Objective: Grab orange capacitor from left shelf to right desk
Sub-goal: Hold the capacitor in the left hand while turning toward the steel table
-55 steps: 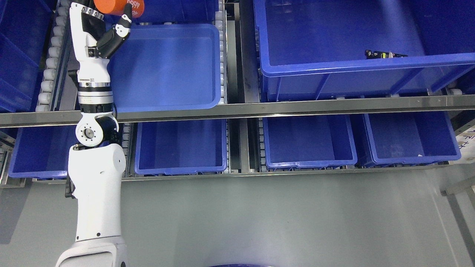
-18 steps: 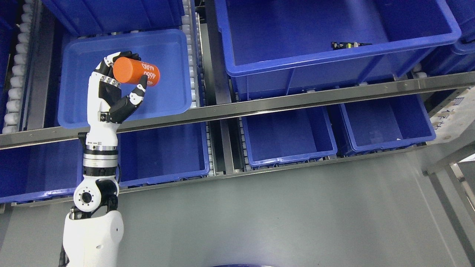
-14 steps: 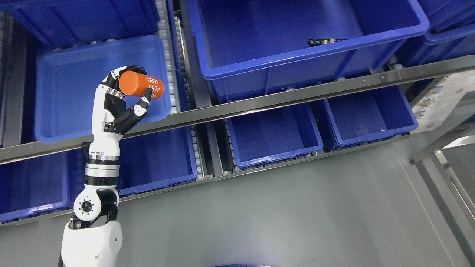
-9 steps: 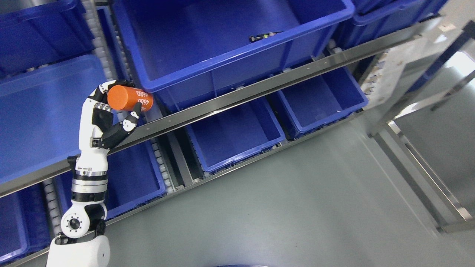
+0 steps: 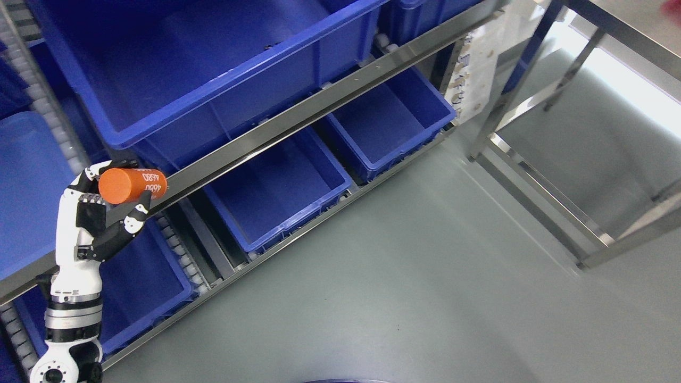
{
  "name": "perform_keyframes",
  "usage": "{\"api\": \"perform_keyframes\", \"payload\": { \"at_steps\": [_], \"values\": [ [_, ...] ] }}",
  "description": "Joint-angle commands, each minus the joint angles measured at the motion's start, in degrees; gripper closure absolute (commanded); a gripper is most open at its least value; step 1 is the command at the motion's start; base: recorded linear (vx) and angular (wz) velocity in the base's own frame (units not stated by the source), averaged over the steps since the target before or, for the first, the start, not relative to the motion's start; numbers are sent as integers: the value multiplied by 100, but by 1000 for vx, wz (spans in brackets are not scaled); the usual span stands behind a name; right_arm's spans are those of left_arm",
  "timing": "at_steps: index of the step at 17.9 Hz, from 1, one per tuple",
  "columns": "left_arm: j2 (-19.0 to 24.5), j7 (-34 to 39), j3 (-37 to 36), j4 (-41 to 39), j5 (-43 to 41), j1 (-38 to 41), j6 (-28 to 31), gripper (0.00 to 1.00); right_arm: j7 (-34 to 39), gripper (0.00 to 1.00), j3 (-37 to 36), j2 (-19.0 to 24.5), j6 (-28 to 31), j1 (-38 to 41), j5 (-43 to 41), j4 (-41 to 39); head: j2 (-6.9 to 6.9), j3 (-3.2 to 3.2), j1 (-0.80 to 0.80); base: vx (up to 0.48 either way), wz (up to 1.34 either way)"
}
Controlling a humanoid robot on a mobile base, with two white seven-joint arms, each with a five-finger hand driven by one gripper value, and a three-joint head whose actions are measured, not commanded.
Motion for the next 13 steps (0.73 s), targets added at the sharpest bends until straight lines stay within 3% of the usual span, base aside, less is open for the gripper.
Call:
{"api": "perform_keyframes", "payload": {
  "at_steps": [1,5,13],
  "values": [
    [210,-32,813,-38,46,159,-3,100,-3,0,-70,-100,-33,115,26,-100,0,0,0,-67,-523],
    [140,-348,401,-29,46,141,-3,99,-3,0,-70,-100,-33,115,26,-100,0,-2,0,-48,-714],
    [-97,-331,-1594,-20,37,-148,137,99,-3,0,-70,-100,-33,115,26,-100,1,3,0,65,-769]
  ]
}}
